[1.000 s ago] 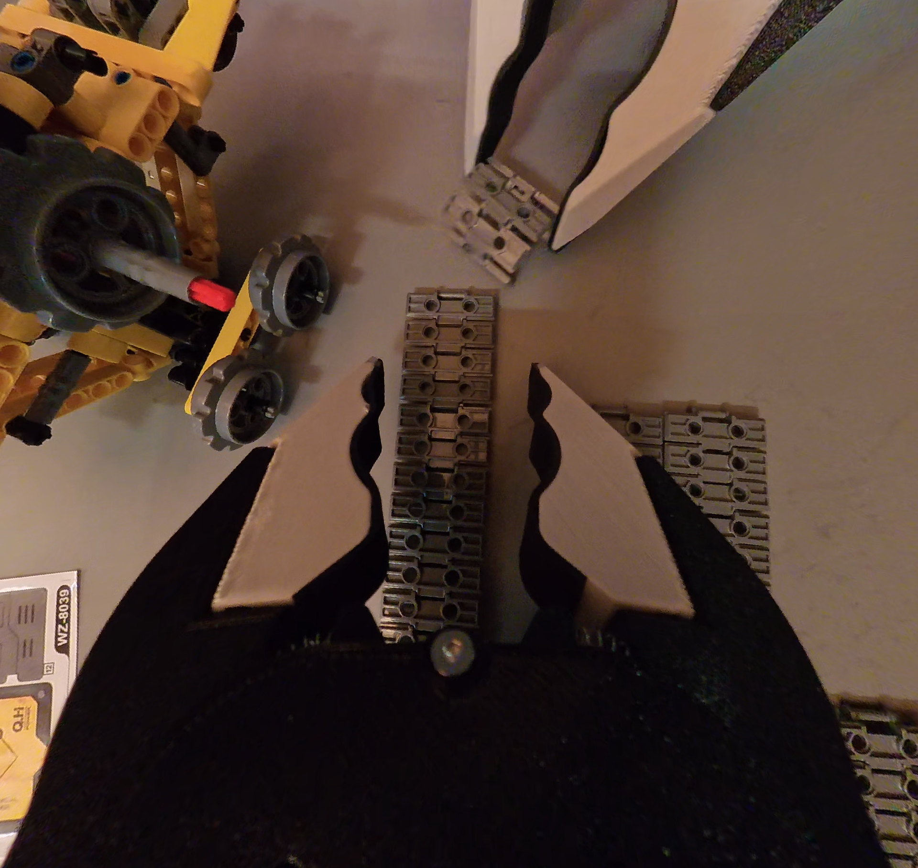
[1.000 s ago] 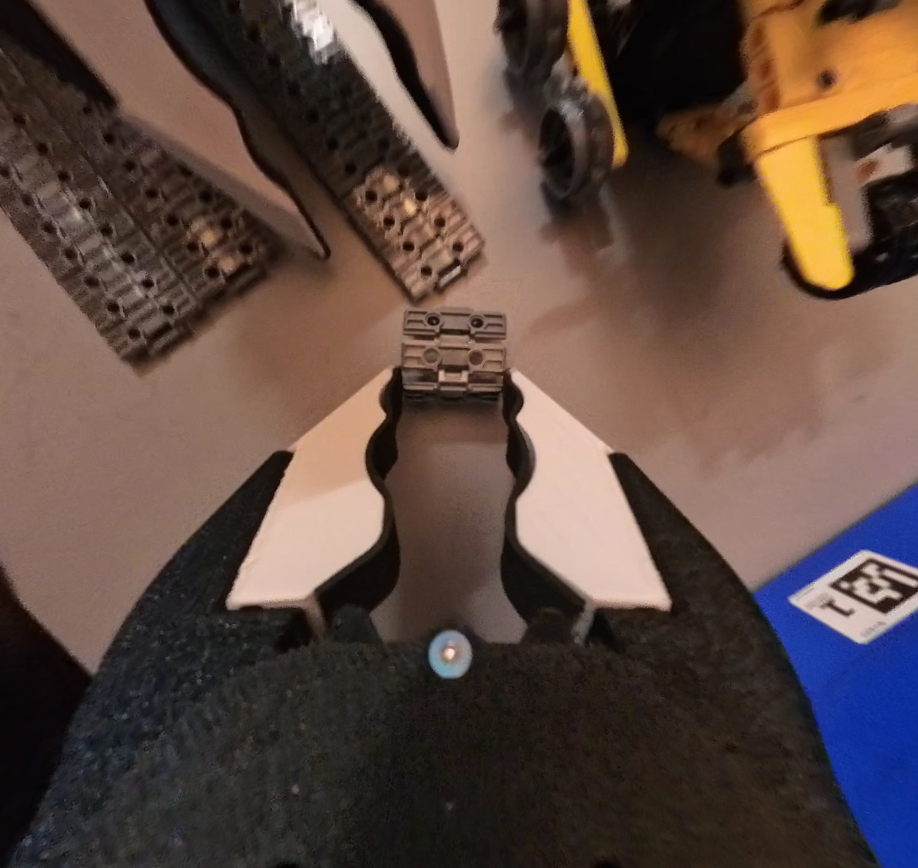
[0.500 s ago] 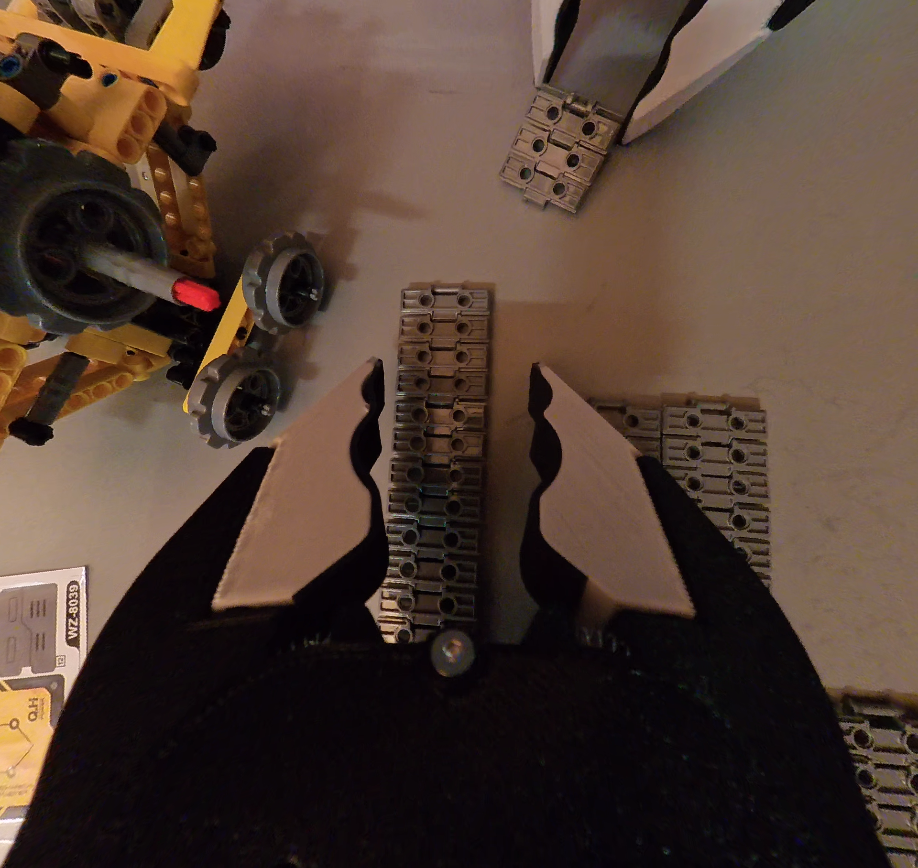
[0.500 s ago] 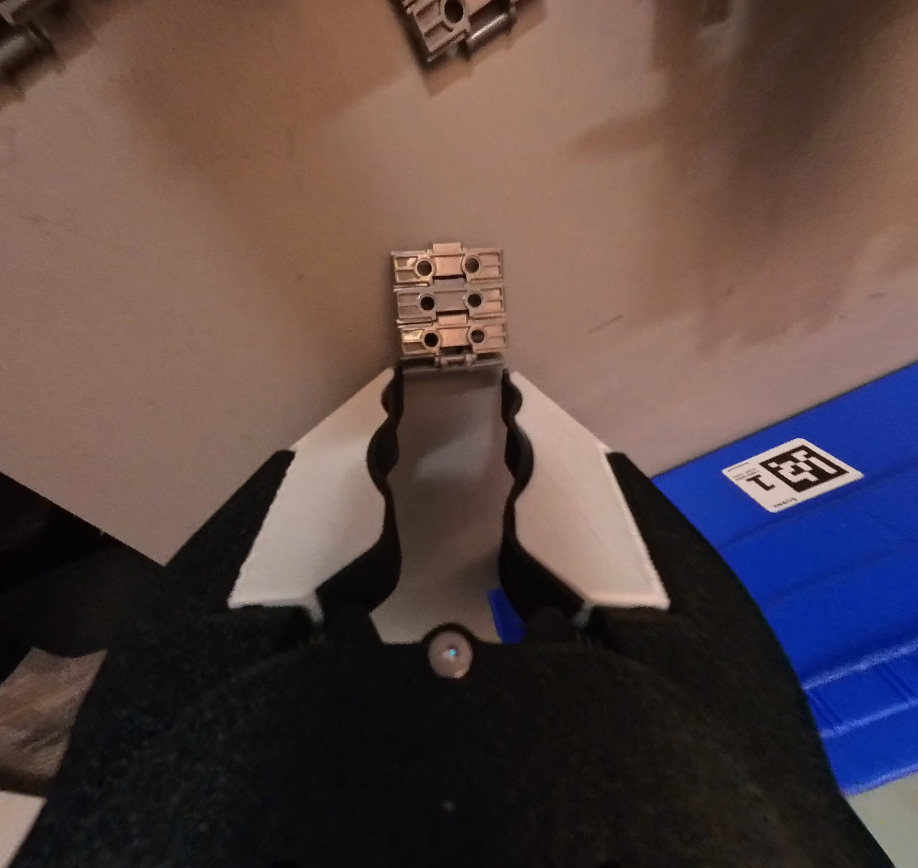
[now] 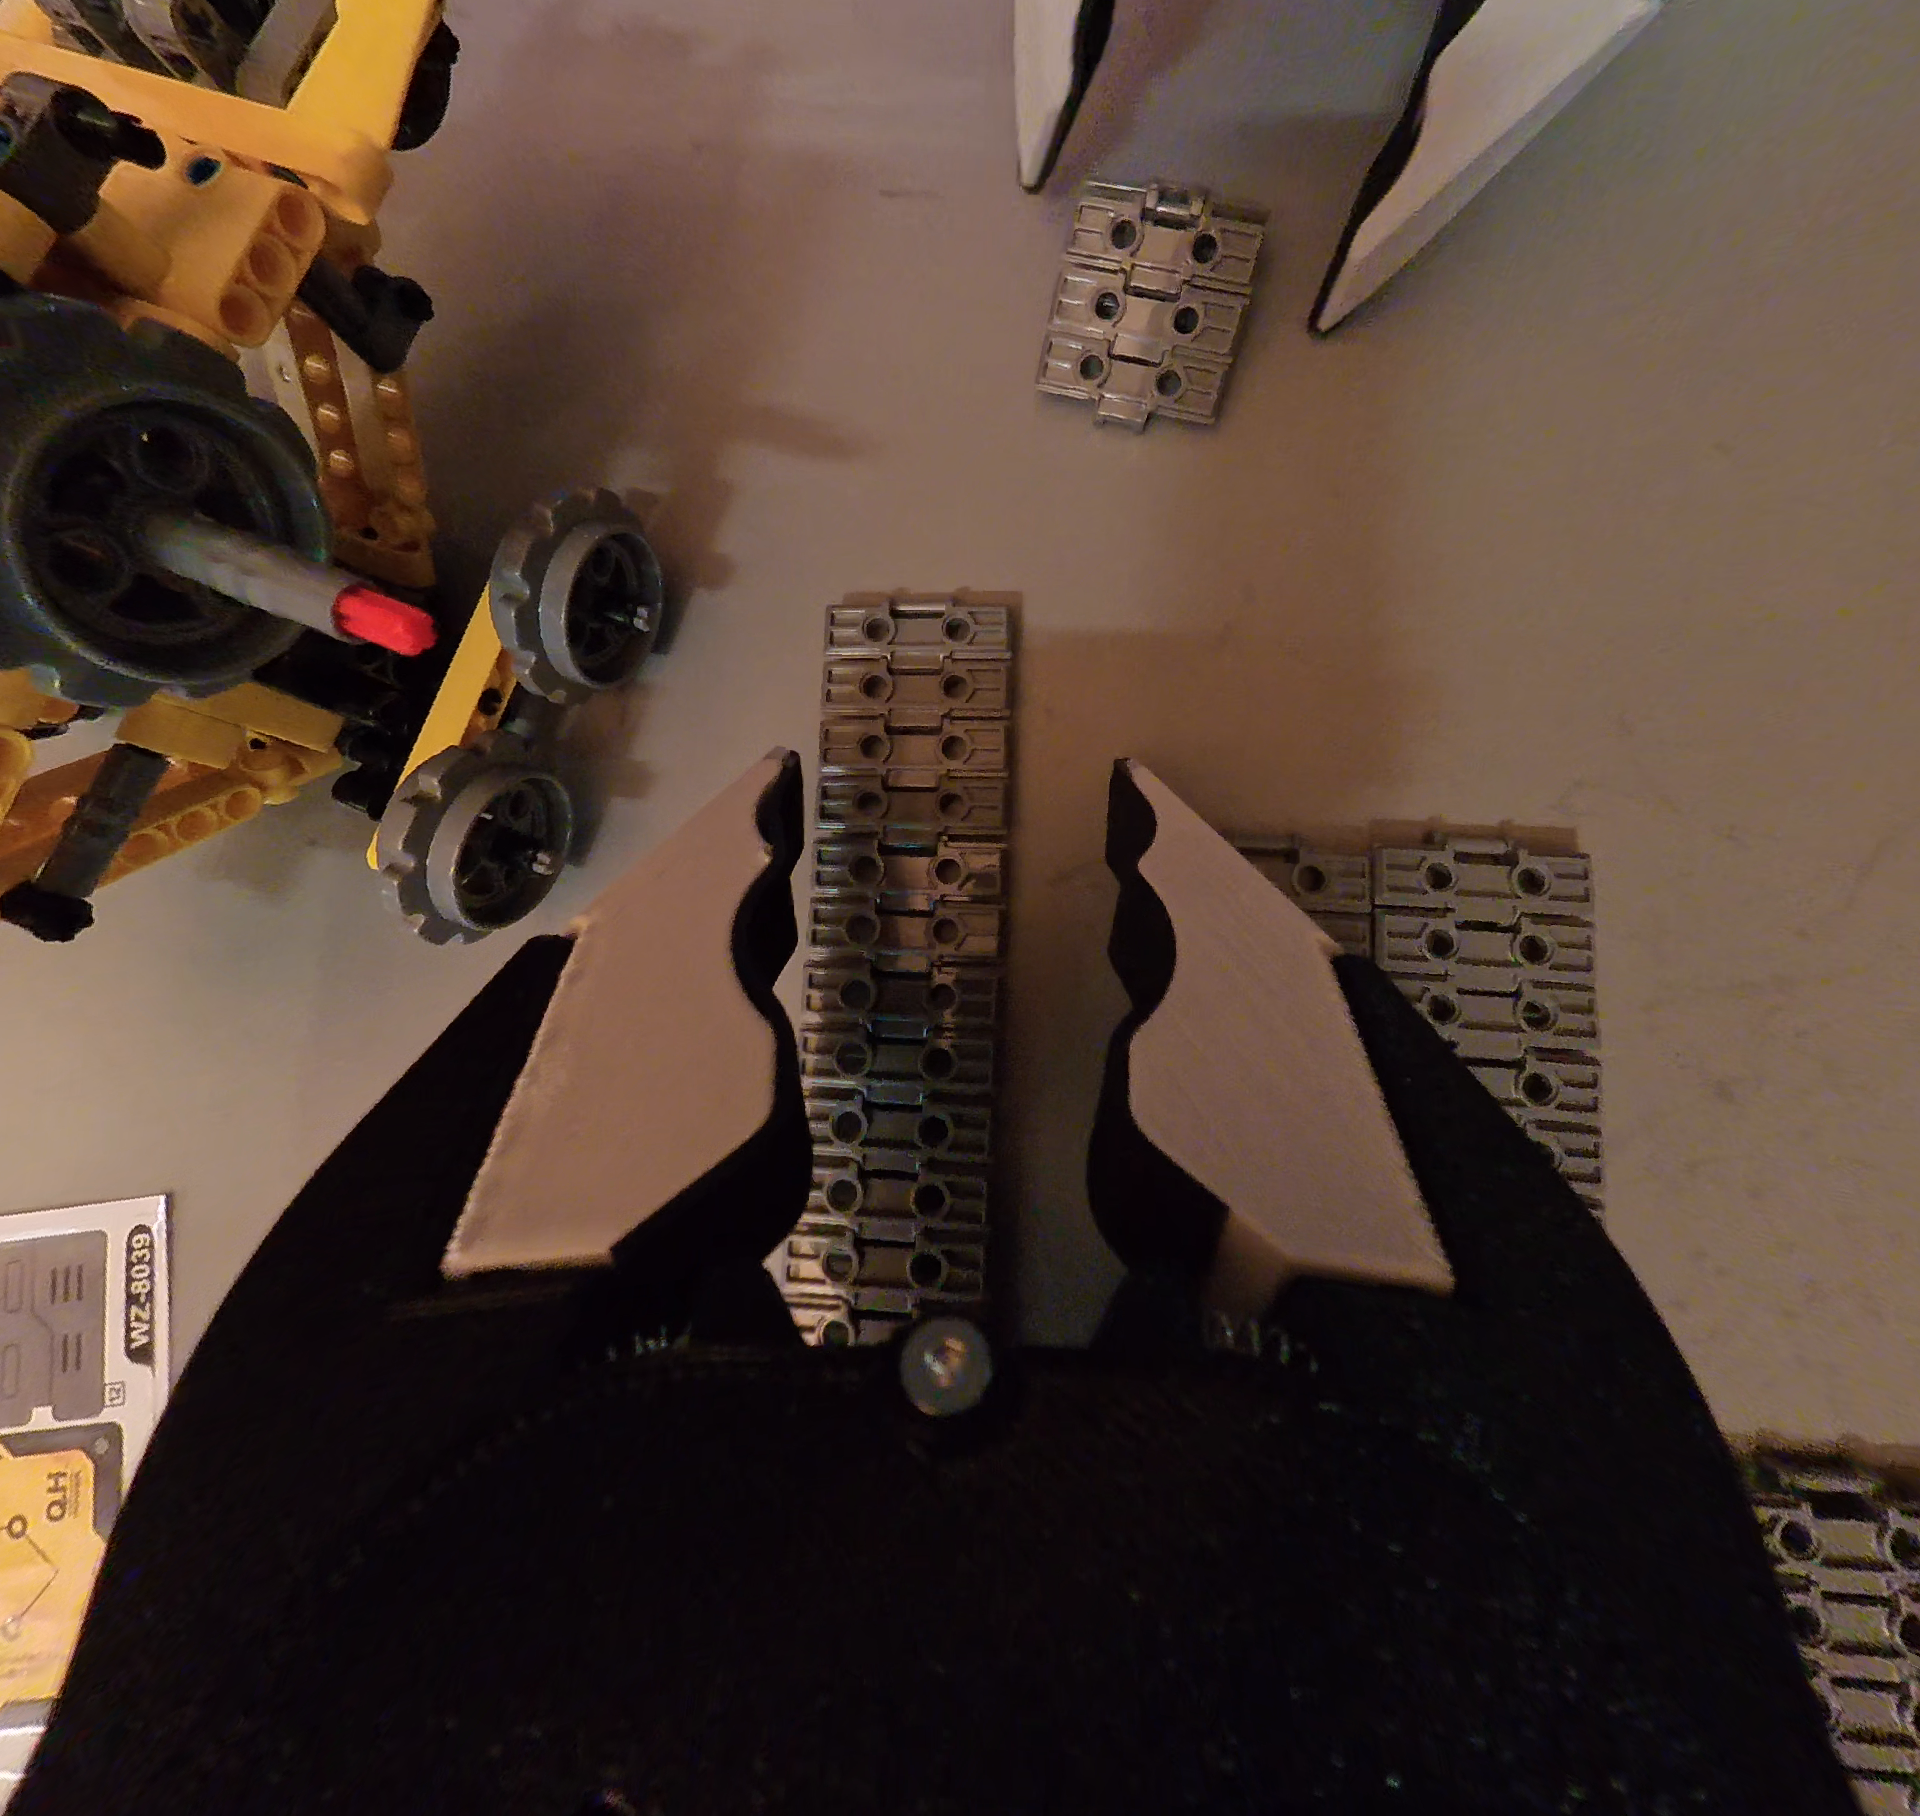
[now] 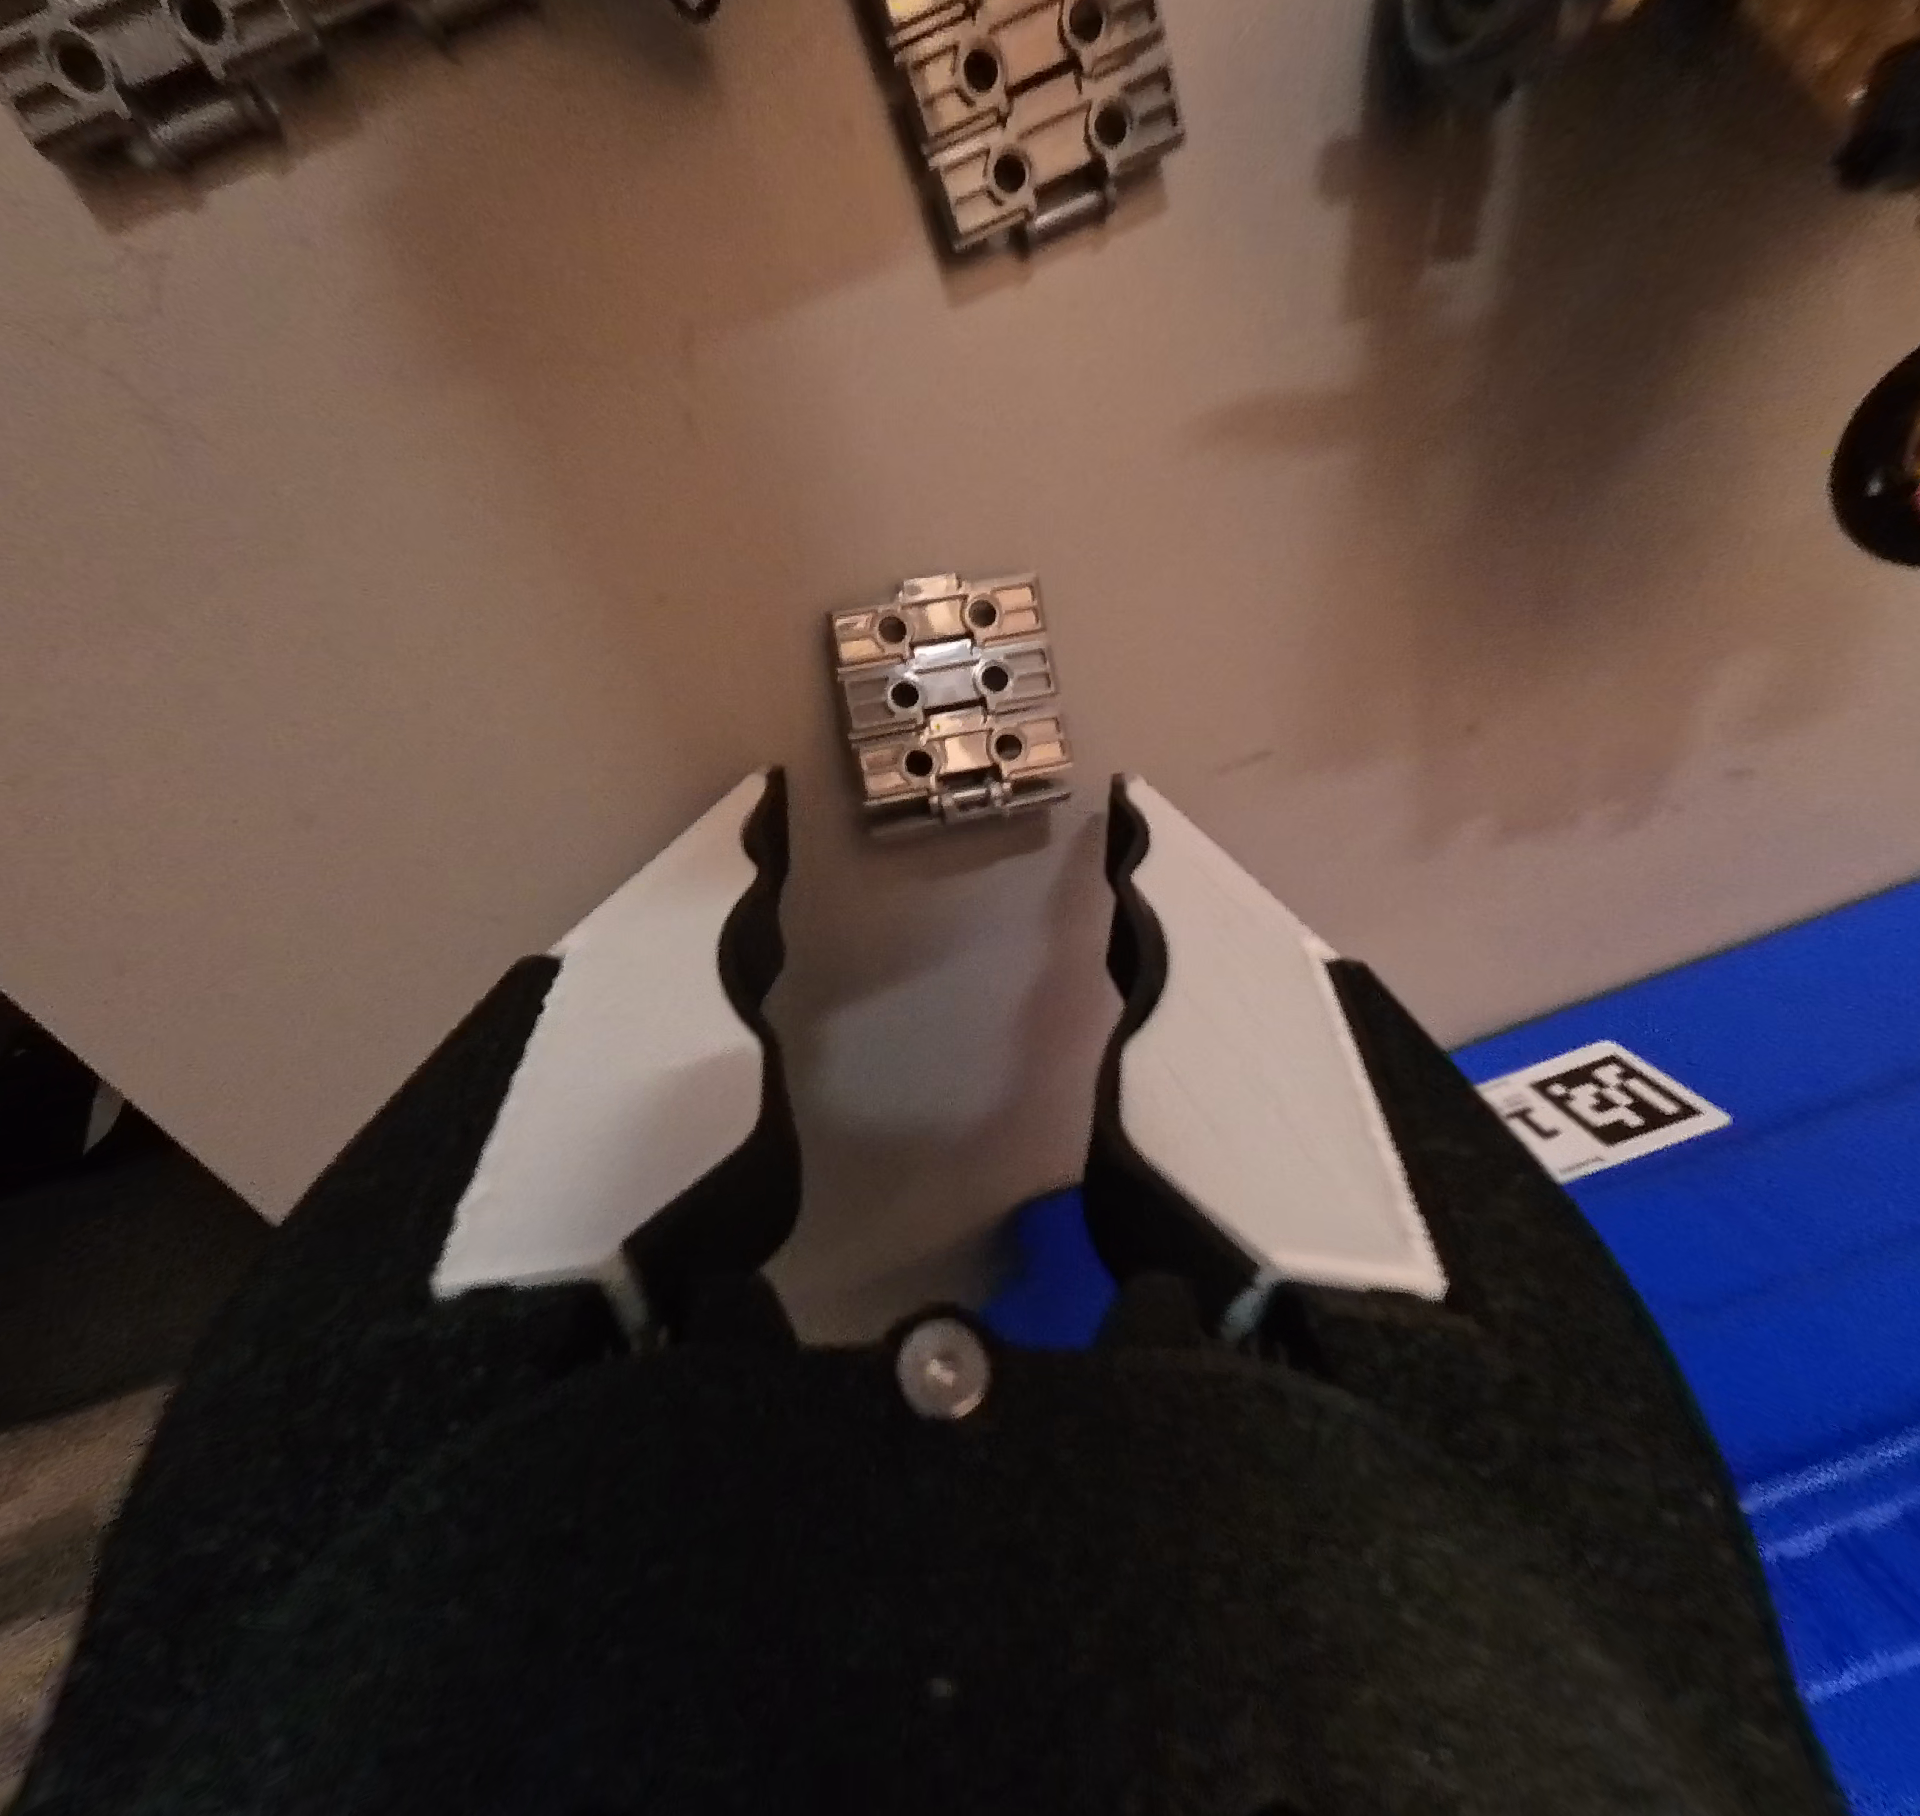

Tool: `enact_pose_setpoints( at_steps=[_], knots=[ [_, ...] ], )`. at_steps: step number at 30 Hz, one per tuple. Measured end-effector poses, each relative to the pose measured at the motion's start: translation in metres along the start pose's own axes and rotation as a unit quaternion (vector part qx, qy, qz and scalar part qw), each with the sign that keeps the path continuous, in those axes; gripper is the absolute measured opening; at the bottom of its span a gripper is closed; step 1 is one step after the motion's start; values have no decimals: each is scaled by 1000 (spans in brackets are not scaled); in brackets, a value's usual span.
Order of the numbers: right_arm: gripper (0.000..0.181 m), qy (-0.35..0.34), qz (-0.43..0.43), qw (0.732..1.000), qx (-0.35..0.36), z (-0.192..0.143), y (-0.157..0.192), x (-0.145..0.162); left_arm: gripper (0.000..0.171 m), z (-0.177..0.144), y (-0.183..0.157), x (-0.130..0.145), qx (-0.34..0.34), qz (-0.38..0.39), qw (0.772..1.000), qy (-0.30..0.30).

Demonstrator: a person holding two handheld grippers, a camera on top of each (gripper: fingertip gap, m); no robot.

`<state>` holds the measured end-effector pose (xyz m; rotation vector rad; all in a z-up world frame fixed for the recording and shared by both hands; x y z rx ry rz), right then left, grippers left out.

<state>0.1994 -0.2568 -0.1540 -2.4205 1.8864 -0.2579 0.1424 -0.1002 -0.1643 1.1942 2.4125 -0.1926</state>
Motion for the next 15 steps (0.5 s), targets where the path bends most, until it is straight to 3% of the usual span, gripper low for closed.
enact_pose_setpoints(
  at_steps=[9, 15],
  knots=[
    [56, -30, -39, 999, 15, -6, -1, -17, 59, 3, -2, -4, -1, 3, 1000, 3],
    [39, -6, -47, 999, 23, -1, 0, -21, 66, 12, 3, -6, 13, -26, 999, 27]
  ],
)
Point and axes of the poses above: each gripper's, where its closed fingertips meet, z out along the fingers, x out of its underside, y = z × x across the jaws, the point moved 7 cm from there along -z, back along the fingers, and after that the axes turned 15 degrees about y, right-handed, at the moved point
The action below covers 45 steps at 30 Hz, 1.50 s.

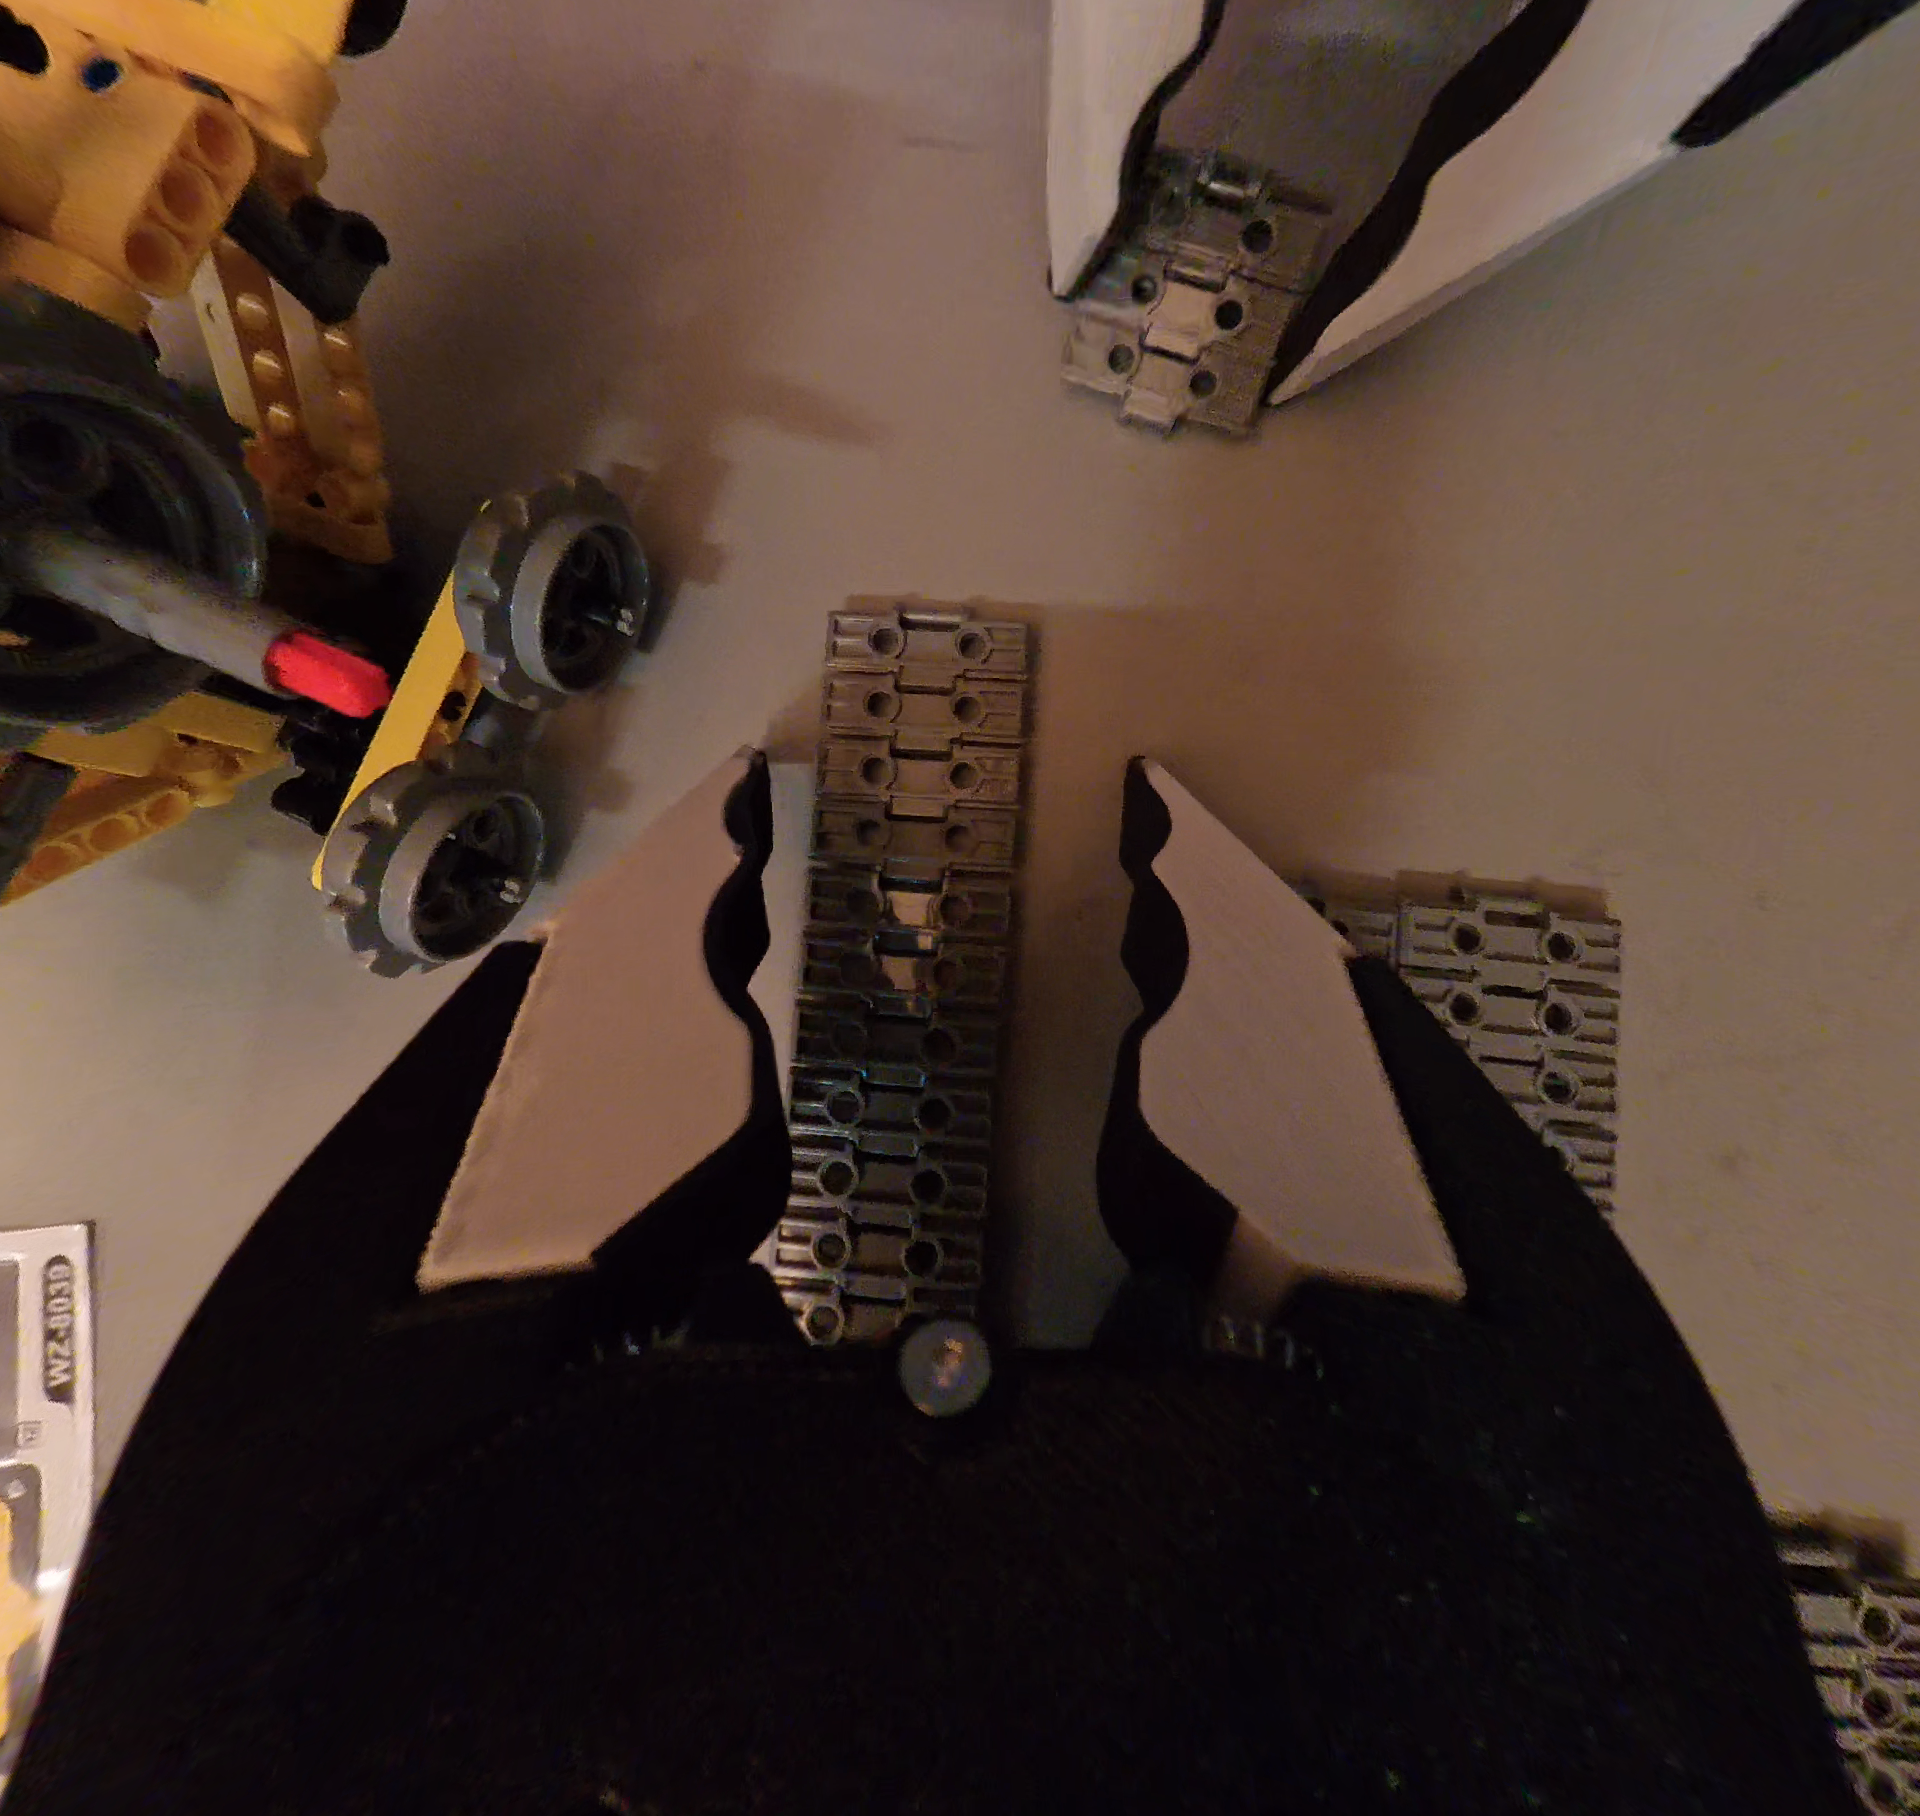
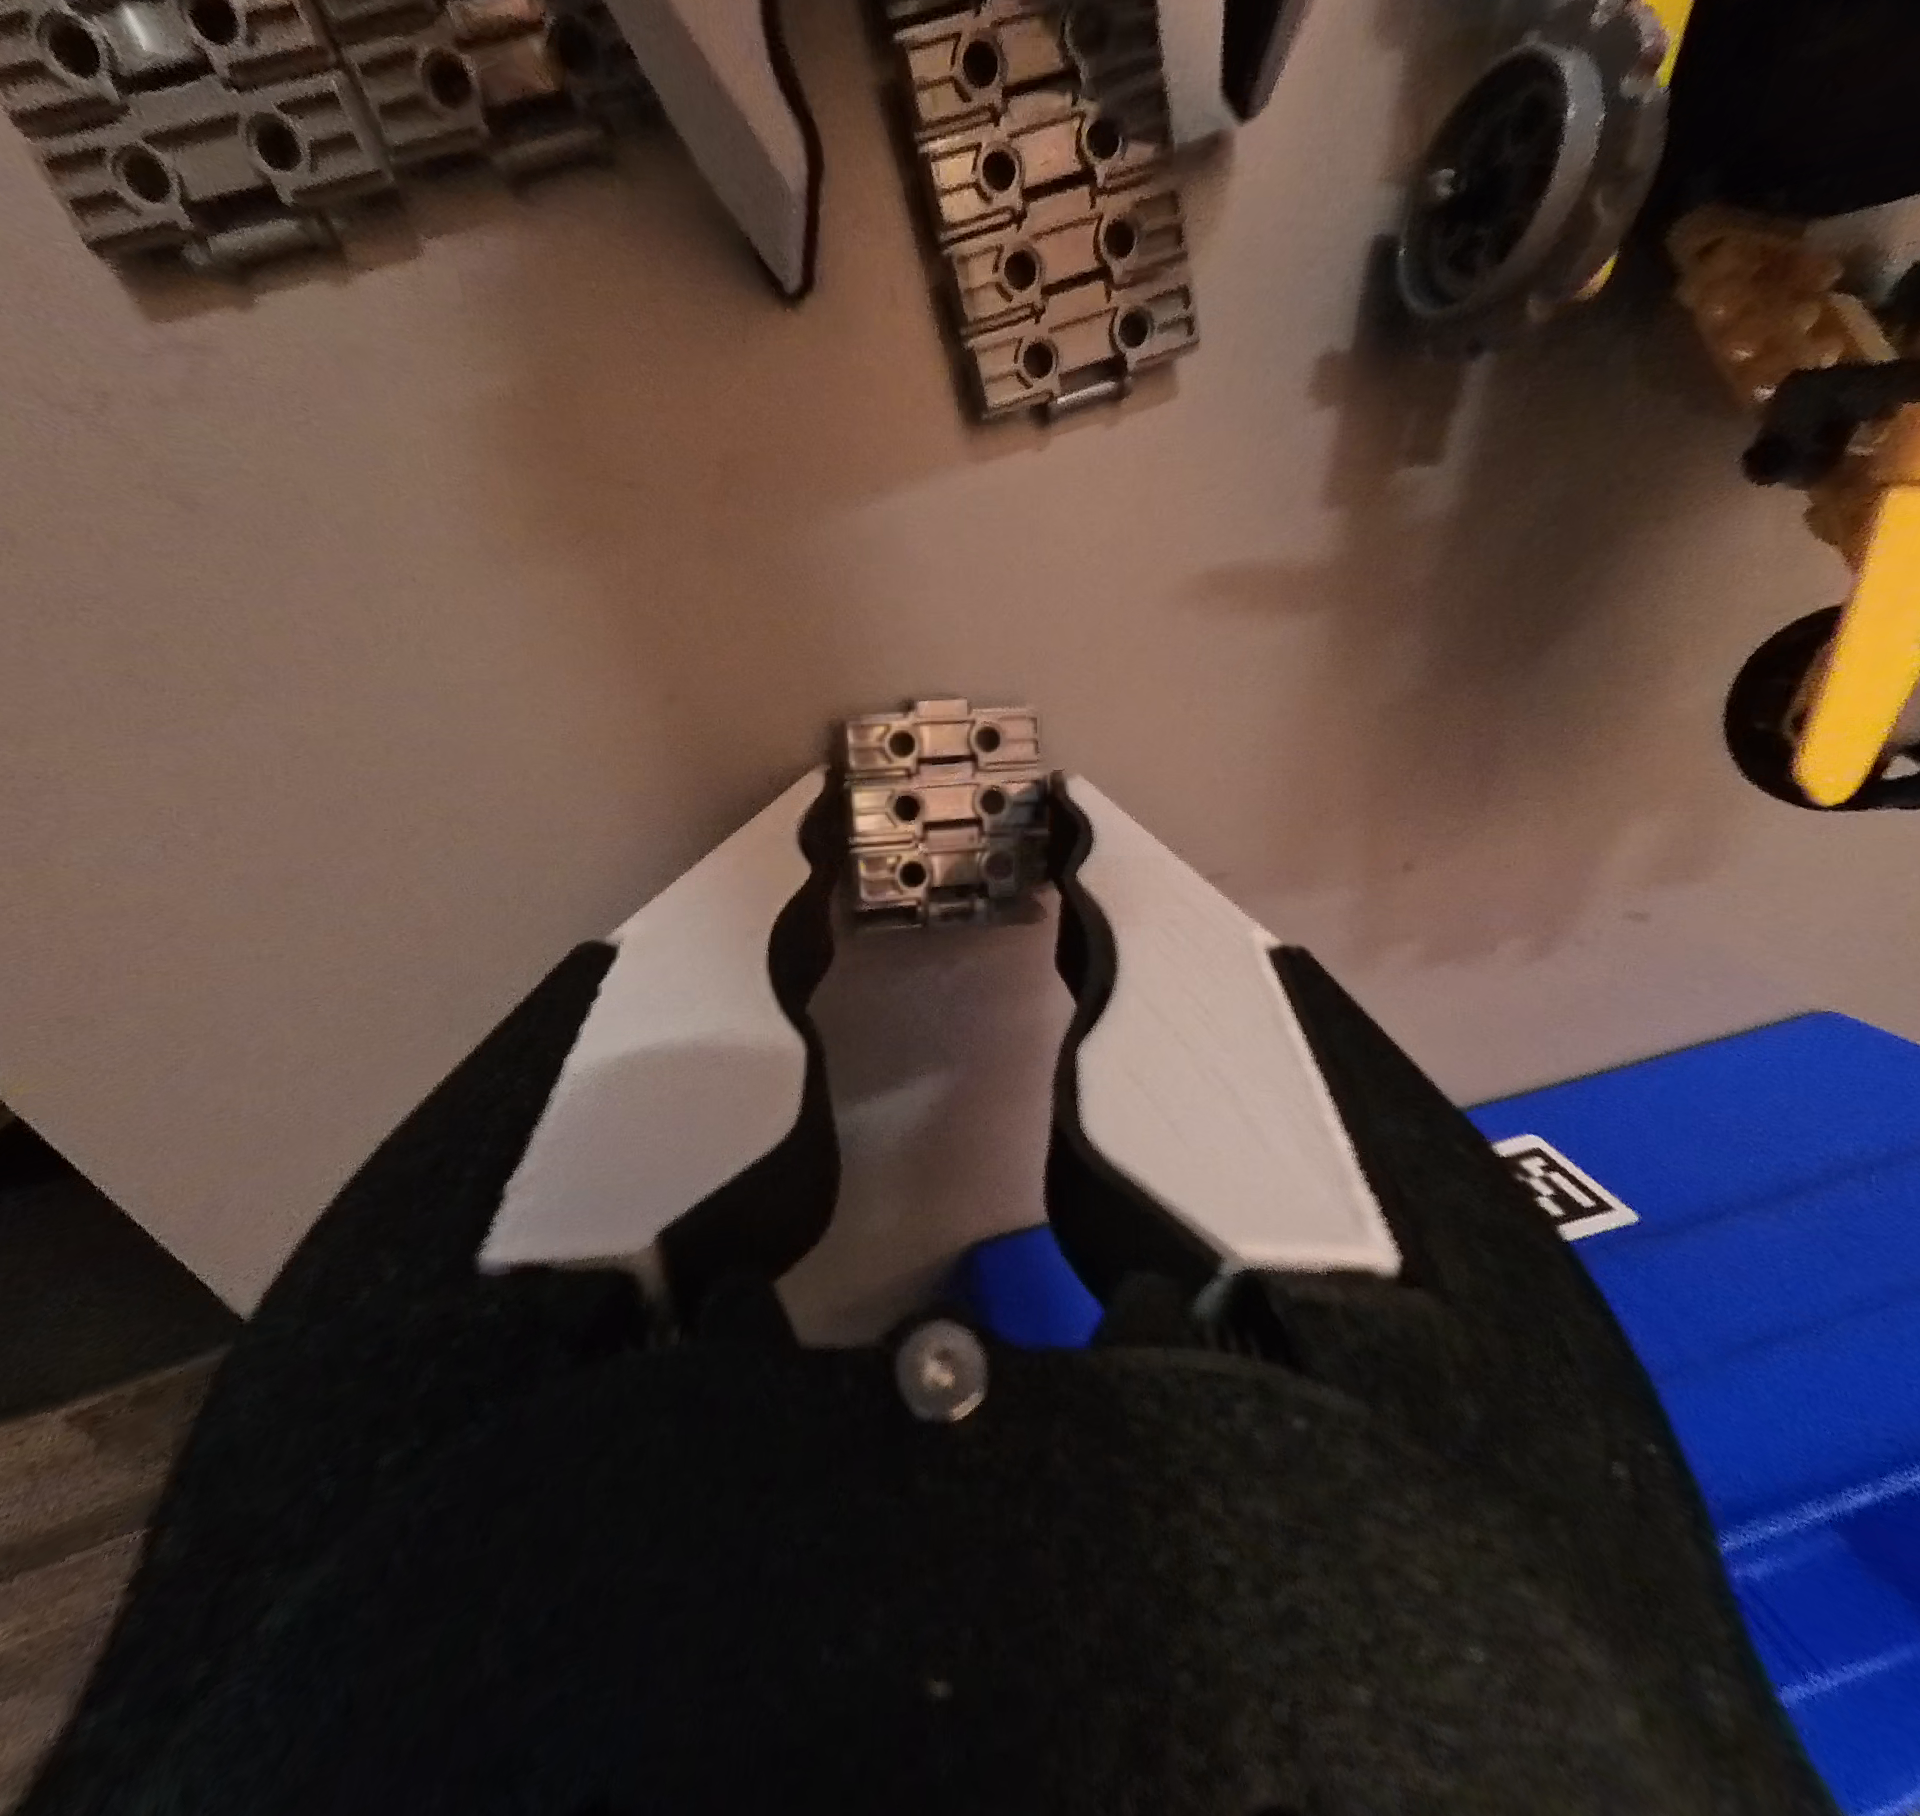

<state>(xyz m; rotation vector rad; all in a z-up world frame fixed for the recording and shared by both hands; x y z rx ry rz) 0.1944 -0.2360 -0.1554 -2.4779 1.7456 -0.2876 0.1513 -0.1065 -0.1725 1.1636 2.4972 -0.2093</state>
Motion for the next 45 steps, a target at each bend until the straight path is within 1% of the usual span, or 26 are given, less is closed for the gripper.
enact_pose_setpoints(
  at_steps=[1, 2, 3, 4, 7, 13, 20, 25, 27, 30, 35, 37, 39, 41, 43, 45],
  knots=[
    [39, -2, 0, 1000, 2, -1, 0, -1, 65, 0, 0, 0, 7, -6, 1000, -2],
    [38, -6, -1, 1000, 2, -2, 0, -3, 60, 0, 0, 1, 17, -9, 1000, -3],
    [38, -11, -2, 1000, 0, -2, 1, -6, 50, 0, -2, 1, 30, -7, 1000, -5],
    [38, -15, -3, 1000, 0, -3, 1, -9, 36, -1, -5, 2, 40, 0, 999, -6],
    [38, -34, -8, 999, 11, -4, 0, -19, 36, -4, -8, 4, 34, 26, 999, 2],
    [38, -113, -39, 993, 1, -10, 1, -38, 37, -5, -11, 6, 35, 57, 998, 10],
    [38, -127, -41, 991, -9, -8, -3, -37, 38, -4, -11, 7, 40, 57, 997, 12],
    [38, -150, -37, 988, -18, -14, -4, -38, 38, -4, -10, 7, 41, 56, 998, 9],
    [38, -146, -38, 988, -22, -11, -3, -39, 38, -4, -10, 7, 42, 56, 998, 9],
    [39, -115, -43, 992, -14, -1, -3, -37, 38, -4, -10, 7, 40, 56, 998, 9],
    [39, -101, -51, 994, -3, -1, -2, -38, 38, -4, -10, 7, 41, 56, 998, 9],
    [44, -92, -53, 994, 4, -1, -2, -38, 38, -4, -11, 7, 40, 56, 998, 9],
    [54, -91, -52, 994, 8, -2, -2, -37, 38, -4, -11, 7, 40, 56, 998, 9],
    [60, -100, -46, 994, 13, -7, -3, -37, 38, -4, -10, 7, 40, 55, 998, 9],
    [58, -120, -35, 992, 13, -13, -3, -37, 38, -4, -10, 7, 41, 55, 998, 9],
    [47, -139, -28, 990, 10, -18, -2, -37, 38, -4, -10, 7, 41, 56, 998, 9]
  ],
)
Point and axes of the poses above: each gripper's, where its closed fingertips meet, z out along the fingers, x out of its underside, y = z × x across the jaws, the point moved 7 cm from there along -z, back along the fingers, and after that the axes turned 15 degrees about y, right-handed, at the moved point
